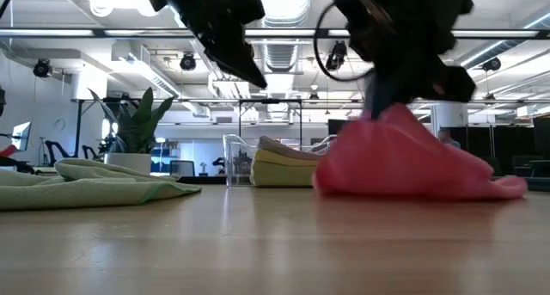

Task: Fold microfiber towels
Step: Fold the pink microfiber cloth

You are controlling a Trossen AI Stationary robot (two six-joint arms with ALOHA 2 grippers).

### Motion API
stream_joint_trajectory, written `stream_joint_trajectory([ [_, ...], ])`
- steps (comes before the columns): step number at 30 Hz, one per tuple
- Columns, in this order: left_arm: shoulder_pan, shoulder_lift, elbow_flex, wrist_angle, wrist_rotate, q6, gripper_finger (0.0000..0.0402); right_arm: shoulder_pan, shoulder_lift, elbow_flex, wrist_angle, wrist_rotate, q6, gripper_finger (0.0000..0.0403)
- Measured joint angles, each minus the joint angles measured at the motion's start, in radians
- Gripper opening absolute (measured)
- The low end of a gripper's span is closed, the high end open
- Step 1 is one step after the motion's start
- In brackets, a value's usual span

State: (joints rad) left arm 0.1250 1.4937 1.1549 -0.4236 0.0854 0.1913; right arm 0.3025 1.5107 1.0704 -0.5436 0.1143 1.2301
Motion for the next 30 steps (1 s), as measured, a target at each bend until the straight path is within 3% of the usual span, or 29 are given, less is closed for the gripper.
stream_joint_trajectory([
  [5, -0.06, 0.0, 0.0, 0.054, 0.0, 0.028, 0.016, -0.014, -0.001, 0.092, -0.042, 0.071, -0.024, 0.0009],
  [12, -0.136, 0.0, 0.0, 0.12, 0.001, 0.06, 0.016, -0.048, -0.001, 0.189, -0.114, 0.093, -0.076, 0.0009],
  [20, -0.155, 0.022, 0.001, 0.246, 0.0, 0.058, 0.016, -0.067, -0.002, 0.278, -0.113, 0.123, -0.157, 0.0008],
  [30, -0.161, 0.081, 0.0, 0.258, -0.012, 0.058, 0.016, -0.083, -0.002, 0.333, -0.115, 0.125, -0.216, 0.0008],
])
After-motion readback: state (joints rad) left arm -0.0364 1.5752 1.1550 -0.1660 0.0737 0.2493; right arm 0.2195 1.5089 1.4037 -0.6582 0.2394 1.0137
